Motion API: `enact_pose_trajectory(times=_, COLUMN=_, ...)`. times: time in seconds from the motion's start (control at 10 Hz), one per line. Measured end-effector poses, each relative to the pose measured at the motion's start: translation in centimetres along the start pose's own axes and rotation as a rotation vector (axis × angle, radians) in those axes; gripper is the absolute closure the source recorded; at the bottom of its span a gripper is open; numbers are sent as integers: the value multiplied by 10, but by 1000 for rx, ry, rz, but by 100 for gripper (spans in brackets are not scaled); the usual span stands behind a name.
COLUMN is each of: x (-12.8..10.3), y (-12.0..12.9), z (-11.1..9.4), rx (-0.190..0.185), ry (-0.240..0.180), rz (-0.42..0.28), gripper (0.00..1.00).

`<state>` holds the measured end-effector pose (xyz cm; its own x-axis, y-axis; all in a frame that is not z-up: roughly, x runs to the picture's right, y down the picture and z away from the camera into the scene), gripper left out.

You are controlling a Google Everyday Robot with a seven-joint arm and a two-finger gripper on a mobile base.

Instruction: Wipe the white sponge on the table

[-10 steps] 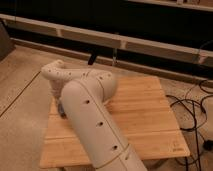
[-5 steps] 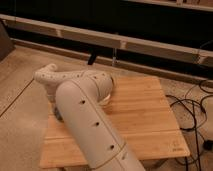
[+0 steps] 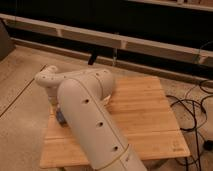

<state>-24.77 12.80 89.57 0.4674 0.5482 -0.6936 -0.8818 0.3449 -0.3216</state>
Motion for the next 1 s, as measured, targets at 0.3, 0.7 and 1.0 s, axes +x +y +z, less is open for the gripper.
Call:
enact_pose_trajectory(times=0.3, x=3, y=-45, z=-12, rx=33, ry=19, rz=118, gripper=100)
enact_pose_trajectory(times=0.7, x=-17, y=-78, z=-4, rx=61, ry=68, rz=179, gripper=100)
enact_pose_trajectory(times=1.0, x=-43, y=-67, z=-2, rx=77, ry=59, rz=119, gripper=100)
